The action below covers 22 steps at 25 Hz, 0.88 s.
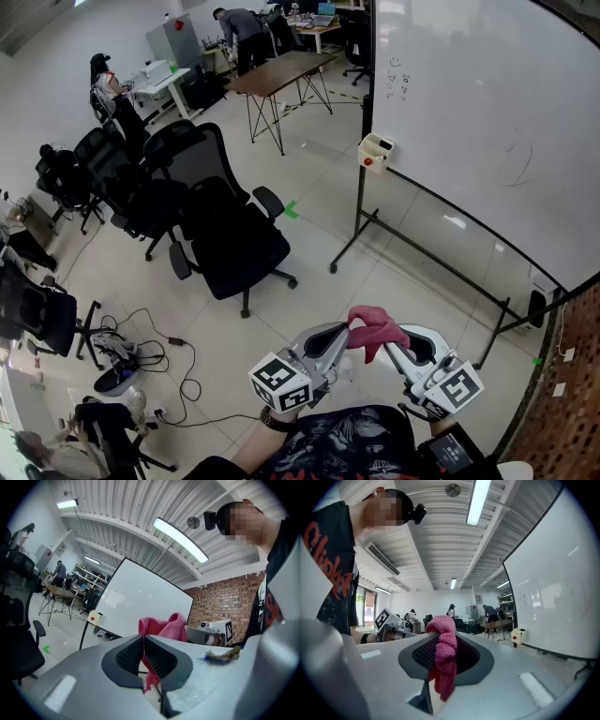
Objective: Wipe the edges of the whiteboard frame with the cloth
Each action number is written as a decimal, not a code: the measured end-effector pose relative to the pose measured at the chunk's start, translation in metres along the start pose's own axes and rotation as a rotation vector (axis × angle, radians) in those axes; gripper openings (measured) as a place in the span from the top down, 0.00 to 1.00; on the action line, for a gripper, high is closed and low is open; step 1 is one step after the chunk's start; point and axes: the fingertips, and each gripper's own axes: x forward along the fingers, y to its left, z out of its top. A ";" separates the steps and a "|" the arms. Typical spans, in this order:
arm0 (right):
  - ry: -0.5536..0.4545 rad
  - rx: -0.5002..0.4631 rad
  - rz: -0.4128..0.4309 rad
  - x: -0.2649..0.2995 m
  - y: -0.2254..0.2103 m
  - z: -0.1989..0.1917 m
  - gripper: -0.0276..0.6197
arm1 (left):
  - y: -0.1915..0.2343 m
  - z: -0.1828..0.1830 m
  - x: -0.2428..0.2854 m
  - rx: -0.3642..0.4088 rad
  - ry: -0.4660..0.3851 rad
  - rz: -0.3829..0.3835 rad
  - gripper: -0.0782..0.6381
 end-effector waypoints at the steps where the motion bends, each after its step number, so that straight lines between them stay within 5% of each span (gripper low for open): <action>1: -0.001 -0.006 -0.005 0.013 -0.014 0.005 0.84 | 0.014 0.005 0.015 0.002 0.010 0.001 0.88; 7: -0.019 -0.056 -0.013 0.076 -0.088 0.033 0.84 | 0.085 0.053 0.082 0.048 0.021 0.003 0.88; 14: 0.000 -0.175 -0.097 0.155 -0.195 0.084 0.84 | 0.171 0.147 0.137 0.228 -0.044 -0.035 0.88; 22: -0.107 -0.330 -0.223 0.281 -0.329 0.173 0.84 | 0.296 0.271 0.220 0.392 -0.140 -0.215 0.88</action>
